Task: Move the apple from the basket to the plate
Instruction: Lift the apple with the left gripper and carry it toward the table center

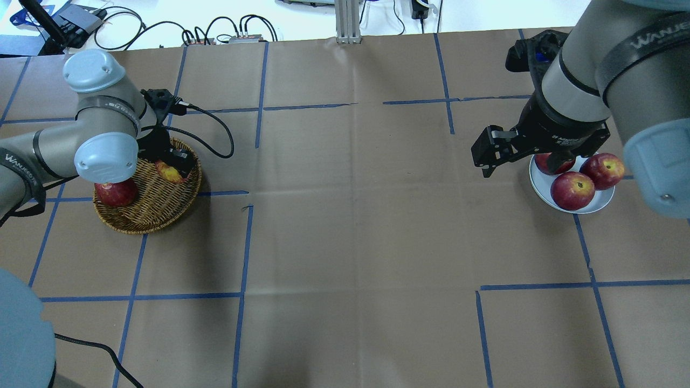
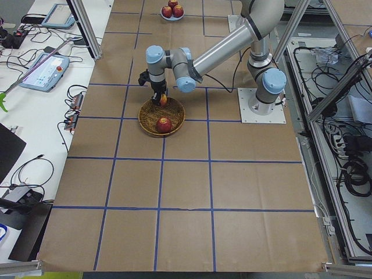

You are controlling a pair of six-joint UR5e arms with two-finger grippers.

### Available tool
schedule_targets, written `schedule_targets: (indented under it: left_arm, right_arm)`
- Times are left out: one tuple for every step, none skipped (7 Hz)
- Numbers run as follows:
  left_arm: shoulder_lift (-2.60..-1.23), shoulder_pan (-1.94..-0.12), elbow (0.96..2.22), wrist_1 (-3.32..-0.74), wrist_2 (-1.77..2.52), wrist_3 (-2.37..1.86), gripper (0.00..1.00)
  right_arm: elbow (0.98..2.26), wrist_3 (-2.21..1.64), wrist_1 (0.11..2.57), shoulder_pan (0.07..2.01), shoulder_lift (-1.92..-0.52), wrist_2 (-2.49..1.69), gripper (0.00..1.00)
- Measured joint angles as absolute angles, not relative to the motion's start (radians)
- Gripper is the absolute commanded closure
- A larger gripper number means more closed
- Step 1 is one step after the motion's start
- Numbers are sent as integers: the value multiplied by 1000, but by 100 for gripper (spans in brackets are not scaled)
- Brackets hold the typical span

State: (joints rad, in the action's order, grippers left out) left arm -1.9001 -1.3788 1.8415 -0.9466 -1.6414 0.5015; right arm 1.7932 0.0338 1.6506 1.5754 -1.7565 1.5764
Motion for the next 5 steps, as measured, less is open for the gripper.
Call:
schedule_targets:
  left_arm:
    - [-1879, -1470, 1829, -977, -1642, 375, 55]
    - [-1875, -1564, 1810, -1004, -1641, 231, 55]
    - [-1884, -1652, 1792, -1020, -1631, 101, 55]
    - [-1907, -1728, 1773, -1023, -1599, -6, 55]
    - [-1942, -1782, 1750, -1019, -1567, -87, 55]
  right_arm:
    - [1793, 34, 1650, 1575, -1756, 1576, 0]
    - [1793, 34, 1650, 1575, -1756, 1576, 0]
    - [1793, 34, 1650, 1575, -1756, 1577, 0]
    - [1793, 34, 1650, 1575, -1755, 1577, 0]
    - [1793, 35, 1651, 1575, -1755, 1576, 0]
